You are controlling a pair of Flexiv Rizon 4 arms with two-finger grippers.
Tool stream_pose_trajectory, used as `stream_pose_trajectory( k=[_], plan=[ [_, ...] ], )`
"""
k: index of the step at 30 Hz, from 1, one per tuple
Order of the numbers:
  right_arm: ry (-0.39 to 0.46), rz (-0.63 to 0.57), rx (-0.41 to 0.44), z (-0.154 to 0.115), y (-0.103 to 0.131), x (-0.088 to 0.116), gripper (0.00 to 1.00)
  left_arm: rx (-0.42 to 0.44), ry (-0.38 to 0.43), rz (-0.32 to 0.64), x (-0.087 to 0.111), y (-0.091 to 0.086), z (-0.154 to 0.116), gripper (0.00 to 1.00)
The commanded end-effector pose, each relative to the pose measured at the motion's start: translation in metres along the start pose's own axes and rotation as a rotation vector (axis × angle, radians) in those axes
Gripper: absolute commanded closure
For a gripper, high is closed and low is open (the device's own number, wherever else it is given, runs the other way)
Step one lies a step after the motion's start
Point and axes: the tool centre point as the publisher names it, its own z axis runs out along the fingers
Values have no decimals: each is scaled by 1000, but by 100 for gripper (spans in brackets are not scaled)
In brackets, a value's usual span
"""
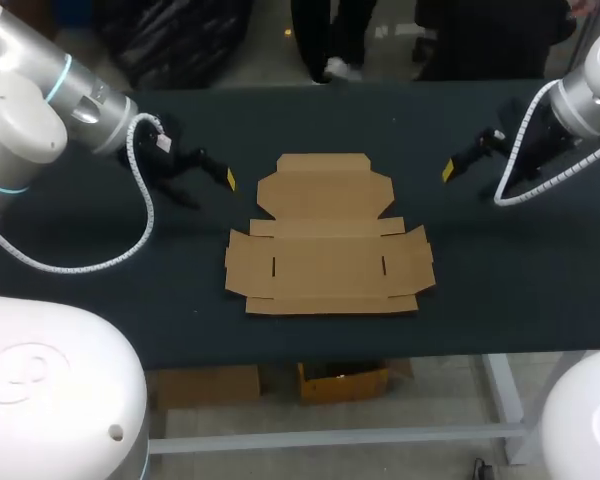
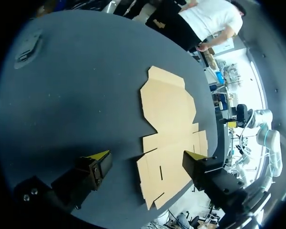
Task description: Assemble the packaging by folding the flat box into shape, placing the metal phone stand inside, and closing the box properly
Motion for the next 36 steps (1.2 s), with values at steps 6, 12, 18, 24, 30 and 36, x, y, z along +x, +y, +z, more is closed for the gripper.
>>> stream_pose_trajectory(
  k=[6, 12, 18, 24, 30, 36],
  plan=[
    [22, -17, -2, 1, 16, 2, 100, 24, -36, 9, 11, -4, -8, 100],
    [16, -21, -13, 1, 23, 4, 100, 45, -55, 10, 16, -6, -13, 100],
    [-19, 36, -43, 3, 22, 5, 100, 97, -97, -12, 23, -7, -17, 100],
    [-7, 60, -16, 9, 23, 3, 100, 104, -116, -18, 28, -8, -14, 100],
    [-9, 76, -2, 11, 23, 2, 100, 87, -119, -27, 26, -10, -11, 100],
    [-9, 76, -2, 11, 23, 2, 100, 87, -119, -27, 26, -10, -11, 100]
  ],
)
